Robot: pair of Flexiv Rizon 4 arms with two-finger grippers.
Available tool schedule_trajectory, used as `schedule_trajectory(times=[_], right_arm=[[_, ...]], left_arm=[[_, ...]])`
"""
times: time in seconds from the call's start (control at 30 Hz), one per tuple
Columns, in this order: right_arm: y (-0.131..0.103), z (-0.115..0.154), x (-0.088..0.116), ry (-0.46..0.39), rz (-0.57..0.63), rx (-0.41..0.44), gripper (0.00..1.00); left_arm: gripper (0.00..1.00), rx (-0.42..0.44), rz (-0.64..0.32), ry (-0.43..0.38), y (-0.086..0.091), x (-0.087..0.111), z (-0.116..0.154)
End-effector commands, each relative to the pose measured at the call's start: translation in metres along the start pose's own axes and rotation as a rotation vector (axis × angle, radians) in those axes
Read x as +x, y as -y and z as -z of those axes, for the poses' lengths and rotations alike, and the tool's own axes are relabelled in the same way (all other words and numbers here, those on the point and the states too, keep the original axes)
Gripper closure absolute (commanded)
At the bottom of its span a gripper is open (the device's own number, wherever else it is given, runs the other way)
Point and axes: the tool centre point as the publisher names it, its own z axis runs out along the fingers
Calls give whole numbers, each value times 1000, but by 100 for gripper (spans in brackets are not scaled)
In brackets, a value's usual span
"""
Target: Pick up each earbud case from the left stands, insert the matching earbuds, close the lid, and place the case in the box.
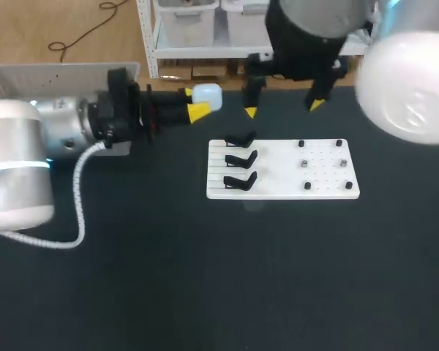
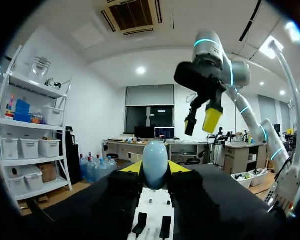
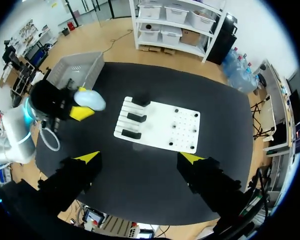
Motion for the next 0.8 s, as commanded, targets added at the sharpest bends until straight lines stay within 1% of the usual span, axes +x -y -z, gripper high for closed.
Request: schedule_trajectory(times=[0.03, 0.1, 0.2, 0.3, 0.37, 0.43, 0.47, 0.5, 0.57, 0.6, 0.63, 0.67, 0.7, 0.8], right_arm=[[6, 1, 13, 160, -1, -10, 0], [6, 1, 13, 160, -1, -10, 0], [6, 1, 13, 160, -1, -10, 0], [6, 1, 13, 160, -1, -10, 0], [6, 1, 13, 160, -1, -10, 0], [6, 1, 13, 160, -1, -10, 0], [6, 1, 13, 160, -1, -10, 0], [6, 1, 13, 160, -1, -10, 0], [6, 1, 13, 160, -1, -10, 0], [6, 1, 13, 160, -1, -10, 0], [6, 1, 13, 160, -1, -10, 0], [6, 1, 13, 160, -1, -10, 0], [6, 1, 13, 160, -1, -10, 0], [6, 1, 13, 160, -1, -10, 0]], left_arm=[[100, -189, -7, -61, 11, -32, 20], [100, -216, -15, -65, 7, -41, 28], [100, -299, -38, -67, -6, -56, 48], [100, -413, -51, -76, -30, -59, 74], [100, -514, -53, -87, -50, -56, 94], [100, -583, -83, -115, -67, -51, 111], [100, -651, -76, -123, -82, -45, 126], [100, -697, -63, -118, -92, -42, 136], [100, -762, -100, -162, -115, -33, 159], [100, -799, -69, -145, -126, -30, 168], [100, -821, -73, -156, -133, -27, 174], [100, -842, -102, -184, -143, -22, 181], [100, -865, -99, -188, -153, -19, 188], [100, -894, -135, -237, -186, -7, 207]])
